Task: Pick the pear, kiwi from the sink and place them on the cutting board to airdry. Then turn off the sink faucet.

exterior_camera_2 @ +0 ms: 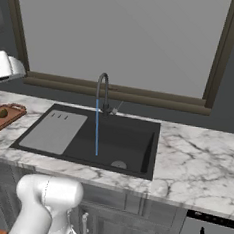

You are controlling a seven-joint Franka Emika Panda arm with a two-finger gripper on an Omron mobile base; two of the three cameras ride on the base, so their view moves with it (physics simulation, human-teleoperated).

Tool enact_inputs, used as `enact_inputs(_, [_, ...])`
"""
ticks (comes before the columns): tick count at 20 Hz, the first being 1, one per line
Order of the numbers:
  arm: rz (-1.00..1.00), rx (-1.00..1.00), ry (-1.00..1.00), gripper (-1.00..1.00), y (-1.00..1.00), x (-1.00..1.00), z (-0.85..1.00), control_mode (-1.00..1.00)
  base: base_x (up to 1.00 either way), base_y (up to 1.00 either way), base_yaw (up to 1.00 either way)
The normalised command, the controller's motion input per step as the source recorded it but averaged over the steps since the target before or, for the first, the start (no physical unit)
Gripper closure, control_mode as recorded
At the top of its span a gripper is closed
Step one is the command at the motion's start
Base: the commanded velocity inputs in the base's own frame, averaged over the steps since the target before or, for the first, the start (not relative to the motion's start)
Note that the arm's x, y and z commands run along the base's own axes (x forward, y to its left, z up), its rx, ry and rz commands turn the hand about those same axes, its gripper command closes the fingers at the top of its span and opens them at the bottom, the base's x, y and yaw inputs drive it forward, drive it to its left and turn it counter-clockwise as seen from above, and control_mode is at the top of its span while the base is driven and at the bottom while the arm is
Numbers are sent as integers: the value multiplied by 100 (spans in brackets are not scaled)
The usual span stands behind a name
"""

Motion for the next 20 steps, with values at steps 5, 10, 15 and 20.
enact_inputs(5, [-8,0,8,-100,-92,-29,59,-100,0,0,0])
enact_inputs(10, [-15,0,22,-100,-80,-27,60,-100,0,0,0])
enact_inputs(15, [-8,9,8,-100,-79,-7,-23,-100,0,0,0])
enact_inputs(20, [-2,19,17,-100,-53,1,-54,-100,0,0,0])
